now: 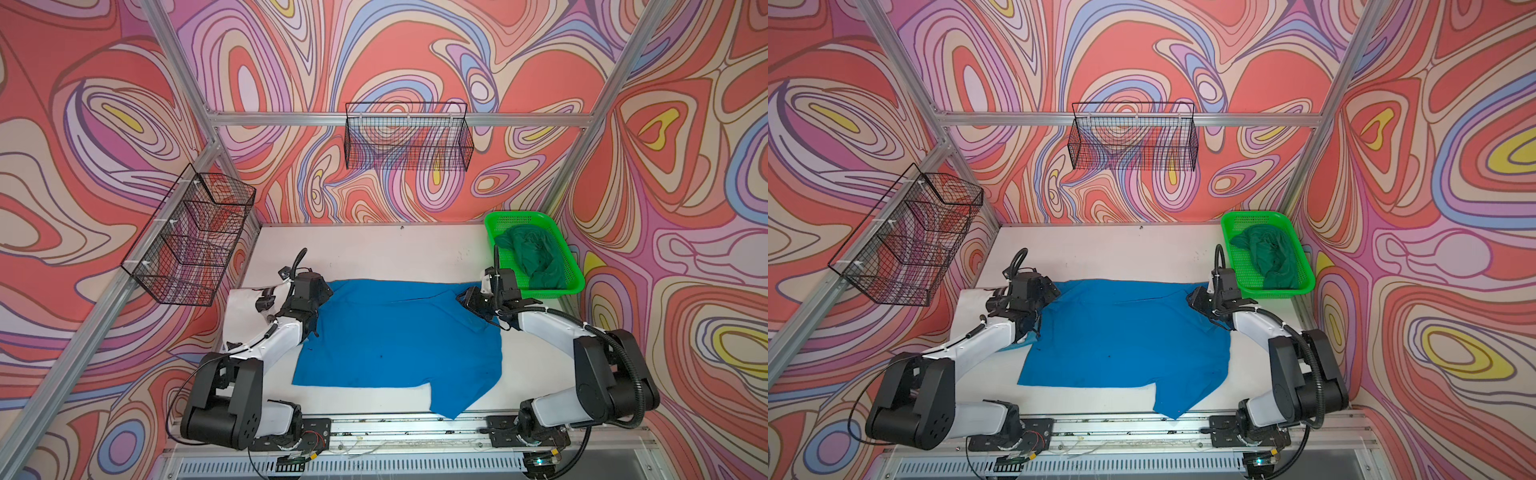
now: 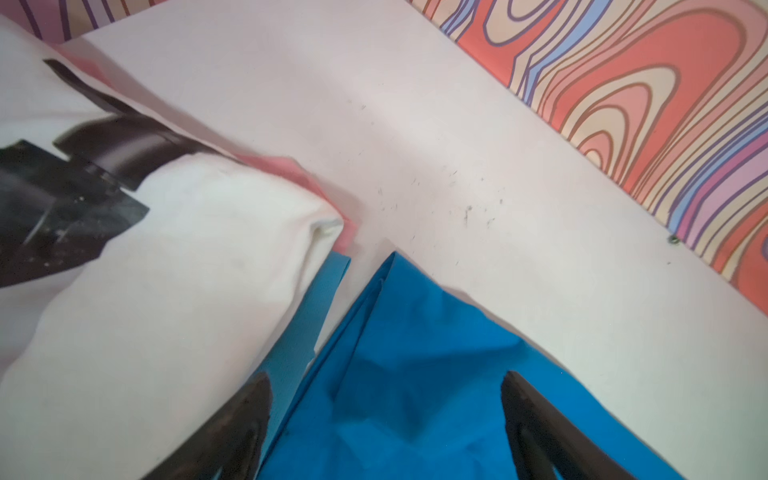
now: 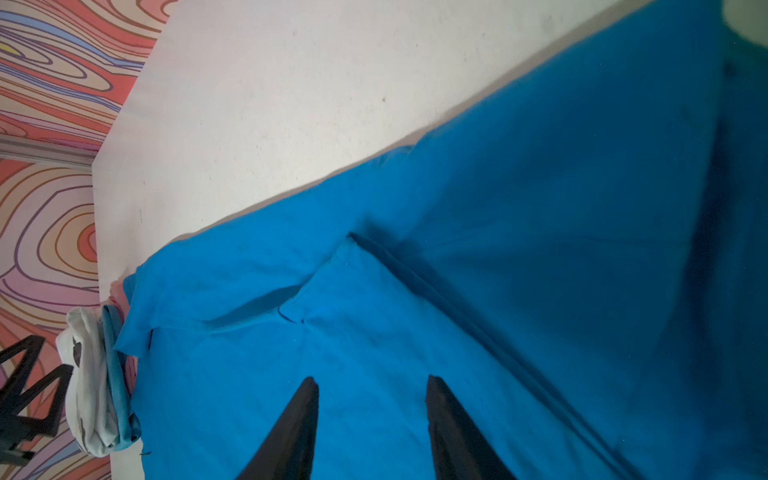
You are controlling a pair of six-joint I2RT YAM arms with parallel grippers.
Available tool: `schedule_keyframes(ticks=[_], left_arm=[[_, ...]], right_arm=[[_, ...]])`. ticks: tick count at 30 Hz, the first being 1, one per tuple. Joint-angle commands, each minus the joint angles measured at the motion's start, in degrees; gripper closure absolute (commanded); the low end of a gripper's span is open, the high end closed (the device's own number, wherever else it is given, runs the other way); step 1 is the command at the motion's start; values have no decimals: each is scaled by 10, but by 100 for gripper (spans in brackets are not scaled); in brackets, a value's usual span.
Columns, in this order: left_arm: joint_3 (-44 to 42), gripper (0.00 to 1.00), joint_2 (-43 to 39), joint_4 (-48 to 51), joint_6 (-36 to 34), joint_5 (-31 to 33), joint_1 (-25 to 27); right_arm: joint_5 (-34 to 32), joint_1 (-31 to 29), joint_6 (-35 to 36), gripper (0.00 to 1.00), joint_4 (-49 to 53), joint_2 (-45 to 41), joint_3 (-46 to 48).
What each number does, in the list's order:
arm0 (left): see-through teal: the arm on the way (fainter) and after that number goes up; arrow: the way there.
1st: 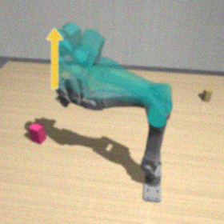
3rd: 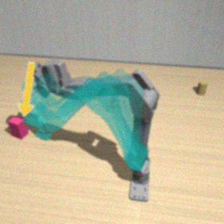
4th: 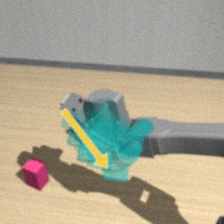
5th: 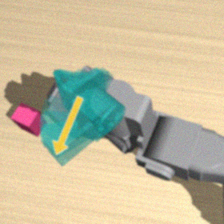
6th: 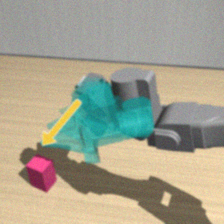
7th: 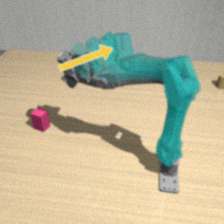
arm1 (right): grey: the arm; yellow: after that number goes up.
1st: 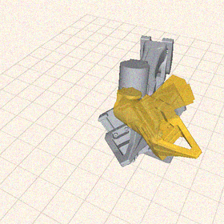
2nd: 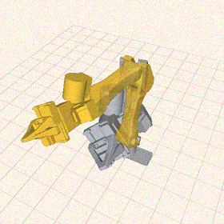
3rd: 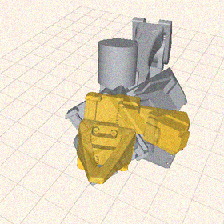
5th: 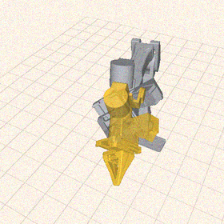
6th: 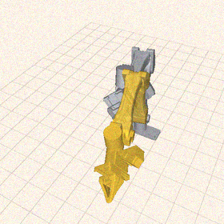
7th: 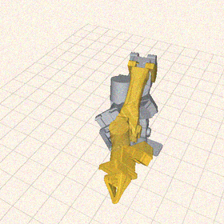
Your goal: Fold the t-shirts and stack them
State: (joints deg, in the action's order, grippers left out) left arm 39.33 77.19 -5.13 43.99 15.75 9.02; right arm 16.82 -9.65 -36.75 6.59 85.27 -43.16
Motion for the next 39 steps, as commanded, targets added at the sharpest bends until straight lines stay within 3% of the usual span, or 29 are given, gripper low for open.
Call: schedule_keyframes(ticks=[1,5,9,13,19,23,30,39], left_arm=[[51,9,-12,87,30,-47,-9],[116,2,-1,188,51,-72,-19],[178,0,4,298,21,-94,-42],[173,0,-22,351,-9,-136,-87],[114,0,-83,340,-39,-118,-96],[118,0,-86,341,-41,-117,-100],[121,0,-70,344,-32,-142,-109],[120,0,-68,343,-27,-157,-113]], right_arm=[[-34,2,3,55,18,30,-34],[-43,2,11,57,33,83,-78],[-49,-2,14,60,33,108,-99],[-43,-12,24,62,39,138,-119],[-25,-29,33,67,18,146,-116],[-18,-37,35,74,14,149,-115],[-27,-51,39,100,18,122,-87],[-53,-94,37,100,48,53,-39]])
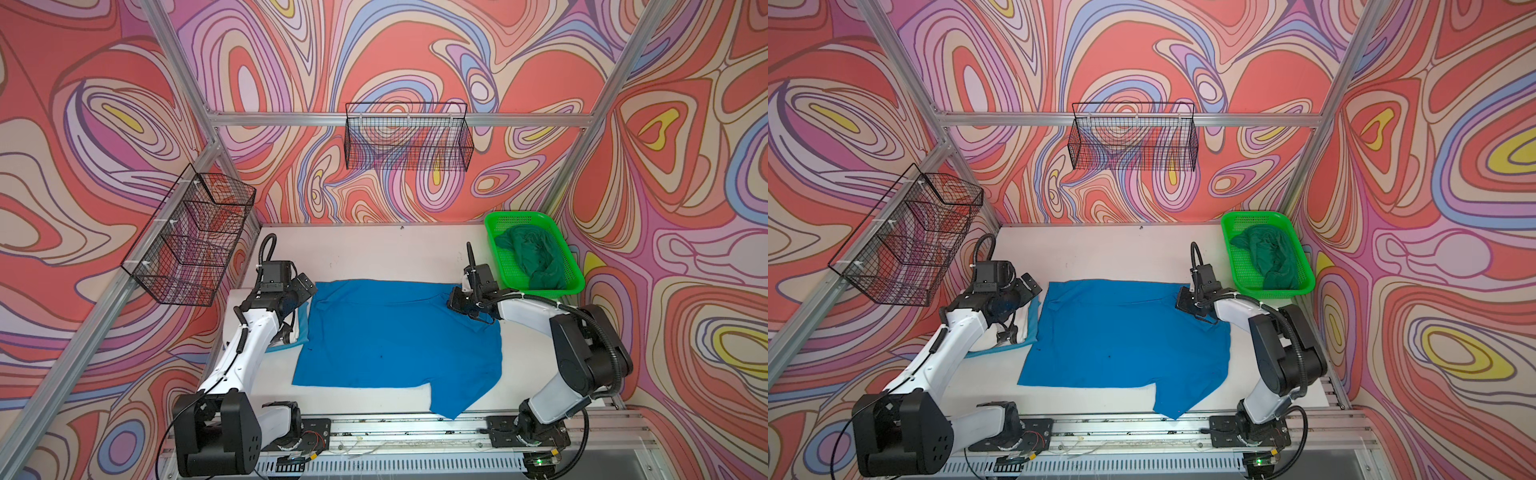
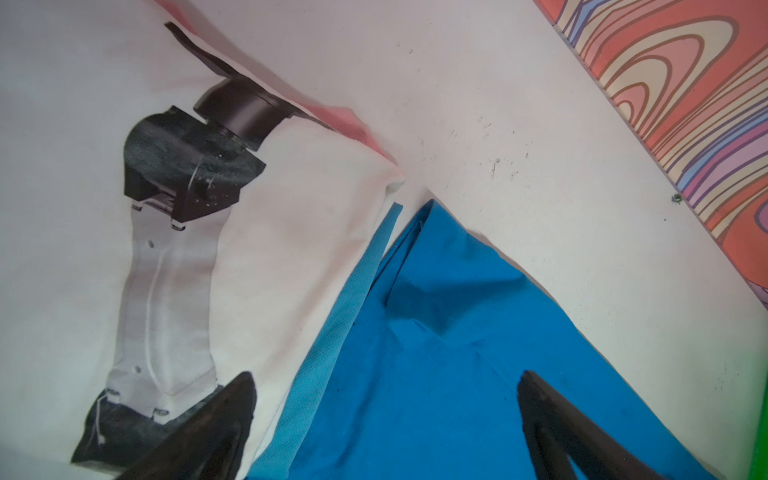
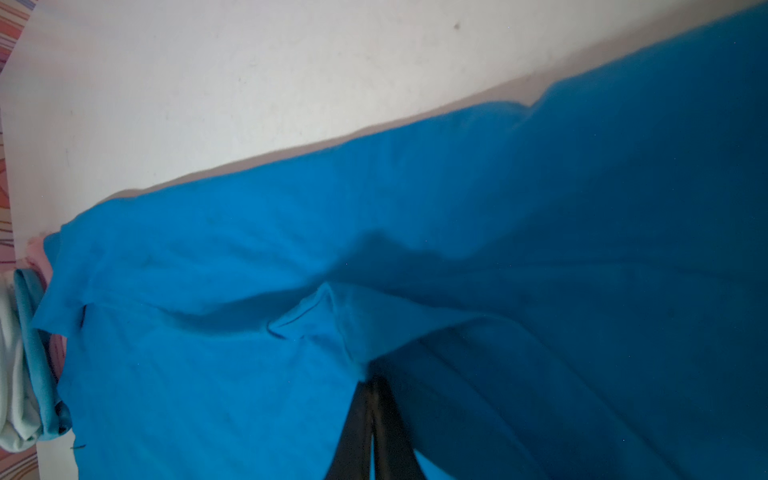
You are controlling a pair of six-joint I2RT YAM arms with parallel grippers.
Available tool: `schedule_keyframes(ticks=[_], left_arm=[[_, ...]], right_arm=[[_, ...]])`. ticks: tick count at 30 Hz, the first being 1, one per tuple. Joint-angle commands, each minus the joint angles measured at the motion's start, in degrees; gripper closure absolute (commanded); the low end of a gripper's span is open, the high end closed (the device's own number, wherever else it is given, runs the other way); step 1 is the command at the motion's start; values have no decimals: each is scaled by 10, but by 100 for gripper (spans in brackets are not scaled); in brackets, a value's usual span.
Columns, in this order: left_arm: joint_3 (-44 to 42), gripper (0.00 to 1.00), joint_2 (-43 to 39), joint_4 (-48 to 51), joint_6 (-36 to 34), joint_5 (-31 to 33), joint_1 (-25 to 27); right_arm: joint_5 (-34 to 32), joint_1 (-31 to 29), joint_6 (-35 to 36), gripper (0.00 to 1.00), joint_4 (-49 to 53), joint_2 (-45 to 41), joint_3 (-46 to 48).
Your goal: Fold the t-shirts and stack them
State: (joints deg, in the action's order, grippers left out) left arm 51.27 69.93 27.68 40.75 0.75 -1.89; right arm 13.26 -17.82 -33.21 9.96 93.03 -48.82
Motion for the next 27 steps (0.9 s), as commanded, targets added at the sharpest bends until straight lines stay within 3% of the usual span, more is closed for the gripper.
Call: schedule_keyframes(ticks=[1,13,16,23,27], left_arm=[[1,0,4,16,5,-7,-4],[1,0,6,17,5,-11,-5],[2,0,6,17,5,-11,-5],[2,0,8,15,4,-17,-5],[3,0,15,15,4,-27,-5]], right_arm=[[-20,-17,1,100,15,-31,25],[-60,-115,-72,99,23,-110,107],[-67,-130,-96,94,27,-130,123],[-84,-181,-162,70,55,-191,149],[-116,-184,-164,65,130,-230,115]])
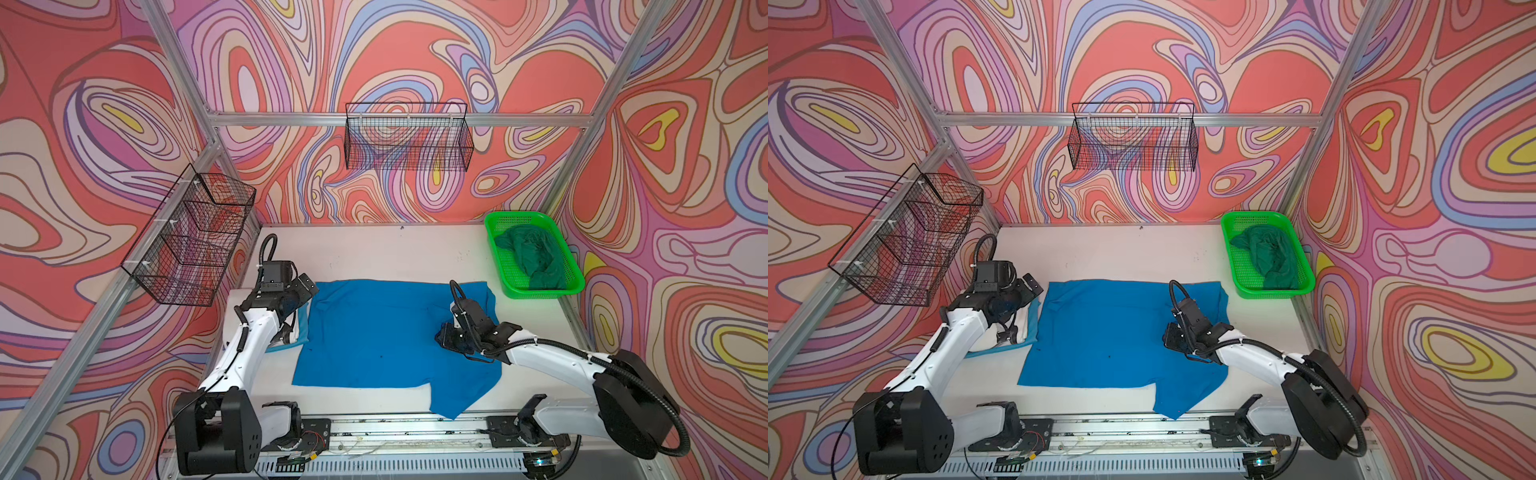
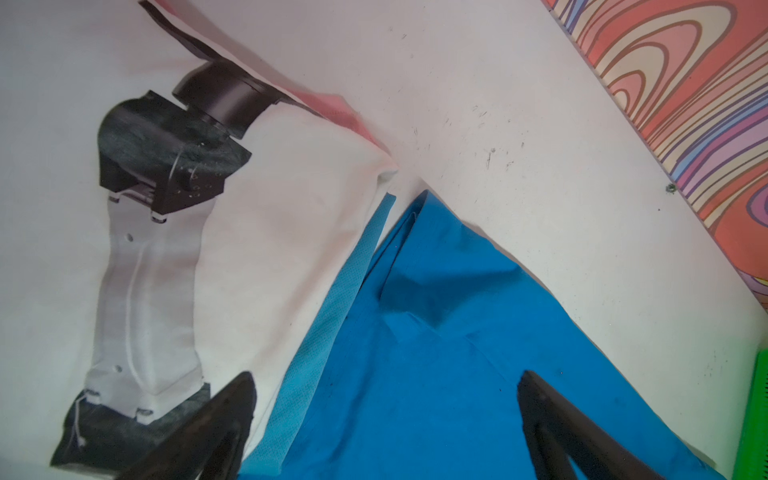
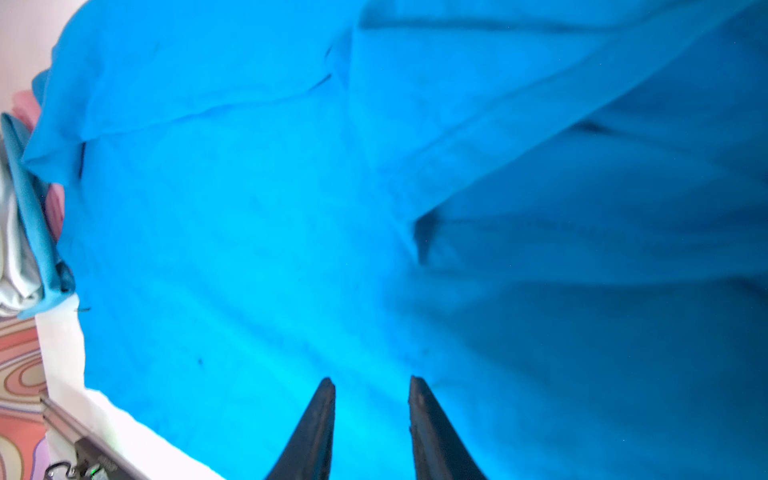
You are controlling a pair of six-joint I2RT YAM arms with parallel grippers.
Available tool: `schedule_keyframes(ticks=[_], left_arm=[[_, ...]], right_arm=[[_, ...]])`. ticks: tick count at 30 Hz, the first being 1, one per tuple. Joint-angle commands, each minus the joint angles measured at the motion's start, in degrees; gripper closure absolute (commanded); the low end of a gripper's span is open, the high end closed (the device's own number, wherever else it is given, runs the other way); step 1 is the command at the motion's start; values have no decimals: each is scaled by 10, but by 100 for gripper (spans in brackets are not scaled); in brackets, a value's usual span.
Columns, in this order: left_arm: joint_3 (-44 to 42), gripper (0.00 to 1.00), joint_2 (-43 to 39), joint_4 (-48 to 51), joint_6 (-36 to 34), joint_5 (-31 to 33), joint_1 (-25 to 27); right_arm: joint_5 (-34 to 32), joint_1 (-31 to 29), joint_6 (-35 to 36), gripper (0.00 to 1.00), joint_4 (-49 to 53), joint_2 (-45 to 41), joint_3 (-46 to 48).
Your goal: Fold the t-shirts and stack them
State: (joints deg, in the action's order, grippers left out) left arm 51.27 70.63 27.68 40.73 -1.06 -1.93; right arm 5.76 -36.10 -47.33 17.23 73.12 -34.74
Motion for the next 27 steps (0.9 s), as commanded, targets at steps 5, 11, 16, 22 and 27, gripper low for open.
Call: schedule_keyframes(ticks=[5,11,16,22,27], left_arm=[[5,0,13,13,3,-19,-5],[4,0,14,15,0,-25,-5],[3,0,13,13,0,-30,-5],[2,0,17,8,3,-47,-4],[2,0,16,7,4,-50,-5]], right_arm=[[-130,37,55,53,124,-40,-125],[-84,136,132,55,96,91,-191],[-59,183,160,57,52,176,-203],[-38,197,189,61,52,223,-203],[26,197,175,65,26,196,-149]])
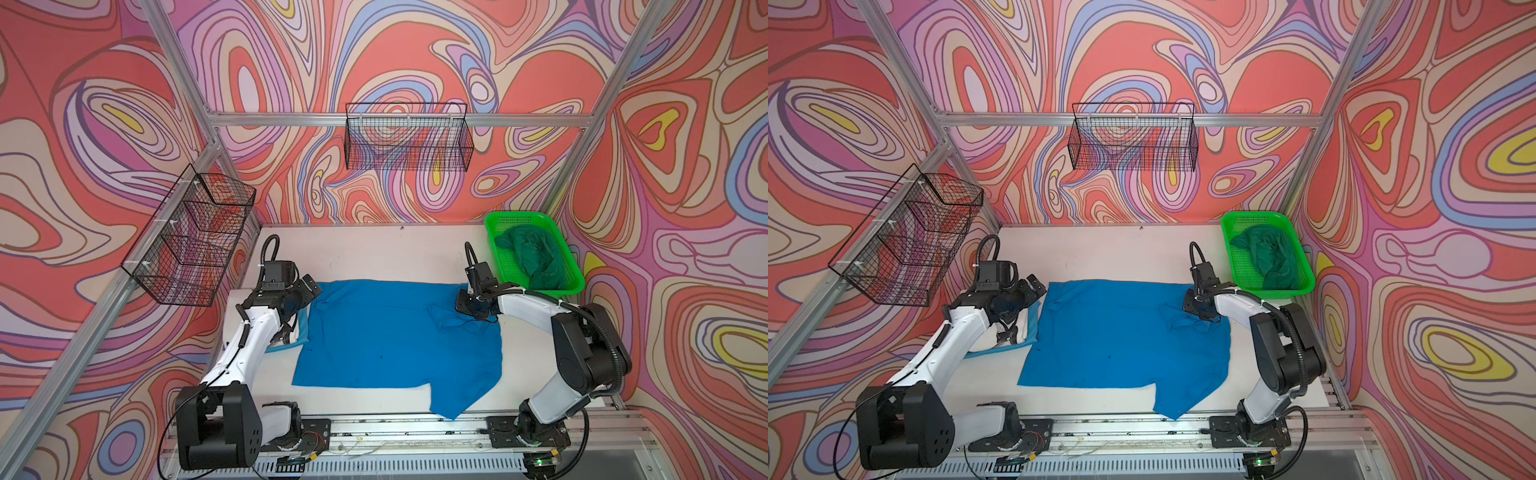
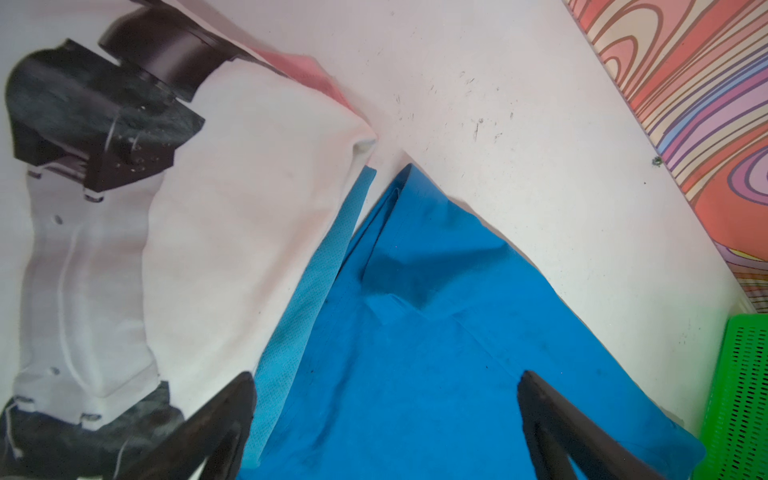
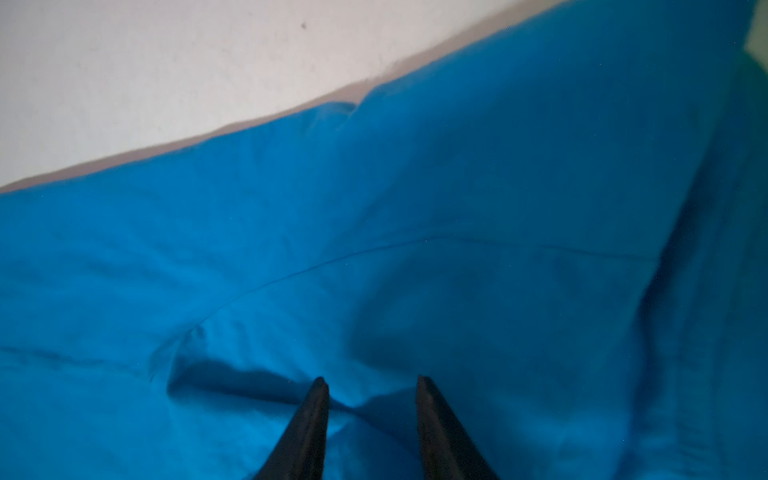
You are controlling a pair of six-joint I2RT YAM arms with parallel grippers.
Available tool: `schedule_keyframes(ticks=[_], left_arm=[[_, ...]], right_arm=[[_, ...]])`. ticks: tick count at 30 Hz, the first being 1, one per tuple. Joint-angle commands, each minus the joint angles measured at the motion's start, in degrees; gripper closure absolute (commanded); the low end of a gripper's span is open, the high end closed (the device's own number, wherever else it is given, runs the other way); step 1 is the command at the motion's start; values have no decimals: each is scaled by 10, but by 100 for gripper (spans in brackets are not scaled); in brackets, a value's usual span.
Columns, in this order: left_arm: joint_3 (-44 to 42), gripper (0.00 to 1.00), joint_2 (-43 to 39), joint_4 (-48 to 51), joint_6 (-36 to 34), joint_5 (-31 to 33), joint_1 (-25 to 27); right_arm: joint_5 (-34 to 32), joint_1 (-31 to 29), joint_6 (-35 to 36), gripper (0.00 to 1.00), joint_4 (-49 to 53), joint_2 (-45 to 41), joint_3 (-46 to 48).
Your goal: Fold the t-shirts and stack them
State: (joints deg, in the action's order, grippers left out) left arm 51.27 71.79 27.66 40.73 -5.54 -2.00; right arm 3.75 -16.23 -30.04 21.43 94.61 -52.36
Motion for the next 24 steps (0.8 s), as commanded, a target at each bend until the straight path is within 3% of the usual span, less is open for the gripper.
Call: schedule_keyframes(ticks=[1,15,20,24], left_arm=[[2,0,5,6,5,-6,-5],[1,0,5,7,4,-4,-5],[2,0,6,6,3,-5,-5],[2,0,6,9,2,-5,-4]], right_arm=[[62,-1,-4,66,-22,-28,40],[153,-34,-43,67,-35,-138,134],[71,-30,-15,65,14,-172,90],[37,-16,-2,63,28,-139,54]])
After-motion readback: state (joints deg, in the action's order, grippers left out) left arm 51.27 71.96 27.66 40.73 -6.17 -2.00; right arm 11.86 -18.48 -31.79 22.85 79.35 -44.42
